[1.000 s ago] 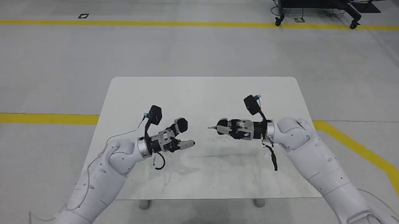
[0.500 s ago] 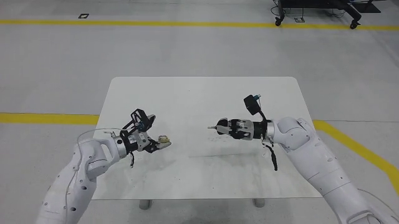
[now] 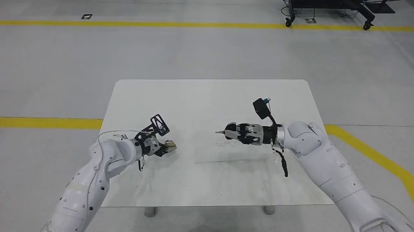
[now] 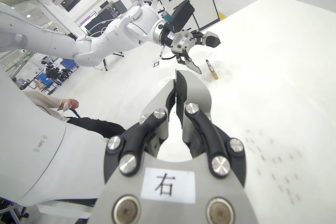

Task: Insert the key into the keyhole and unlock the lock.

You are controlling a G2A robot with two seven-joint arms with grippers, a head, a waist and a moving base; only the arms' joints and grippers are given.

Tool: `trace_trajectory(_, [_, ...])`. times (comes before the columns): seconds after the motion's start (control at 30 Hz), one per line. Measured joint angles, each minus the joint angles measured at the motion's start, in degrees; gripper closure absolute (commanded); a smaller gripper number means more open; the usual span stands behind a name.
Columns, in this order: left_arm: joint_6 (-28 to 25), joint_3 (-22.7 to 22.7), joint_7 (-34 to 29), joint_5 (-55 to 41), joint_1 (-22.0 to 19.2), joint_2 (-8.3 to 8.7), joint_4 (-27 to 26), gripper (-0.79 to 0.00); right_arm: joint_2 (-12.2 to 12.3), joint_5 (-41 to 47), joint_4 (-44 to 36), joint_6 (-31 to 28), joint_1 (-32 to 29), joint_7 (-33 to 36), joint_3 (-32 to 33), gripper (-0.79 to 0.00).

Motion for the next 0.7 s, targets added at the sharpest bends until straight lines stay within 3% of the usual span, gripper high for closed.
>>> trace_trajectory(0.03, [-0.36, 0.11, -0.35, -0.07, -0.11, 0.01, 0.13, -0.591, 0.0, 0.0, 0.0, 0.0, 0.0, 0.0, 0.0, 0.0])
trace_trajectory(0.1, [-0.96, 0.41, -1.34, -0.16, -0.33, 0.03, 0.41, -0.597, 0.0, 0.0, 0.0, 0.0, 0.0, 0.0, 0.0, 0.0])
trace_trajectory(0.13, [-0.89, 0.57, -1.87, -0.01, -0.43, 0.03, 0.55, -0.542, 0.0, 0.0, 0.0, 0.0, 0.0, 0.0, 0.0, 0.0])
trace_trajectory(0.17, [-0.67, 0.78, -2.35, 0.14, -0.53, 0.0, 0.63, -0.391, 0.0, 0.0, 0.0, 0.0, 0.0, 0.0, 0.0, 0.0])
trace_trajectory(0.37, [-0.52, 1.26, -2.81, -0.29, -0.55, -0.01, 0.89, -0.175, 0.0, 0.0, 0.0, 0.0, 0.0, 0.0, 0.0, 0.0])
trace_trajectory(0.43, [-0.83, 1.26, -2.93, -0.41, -0.46, 0.03, 1.01, -0.015, 0.0, 0.0, 0.0, 0.0, 0.0, 0.0, 0.0, 0.0])
trace_trajectory(0.7, [-1.35, 2.03, -3.09, -0.99, -1.04, -0.01, 2.05, 0.0, 0.0, 0.0, 0.0, 0.0, 0.0, 0.0, 0.0, 0.0])
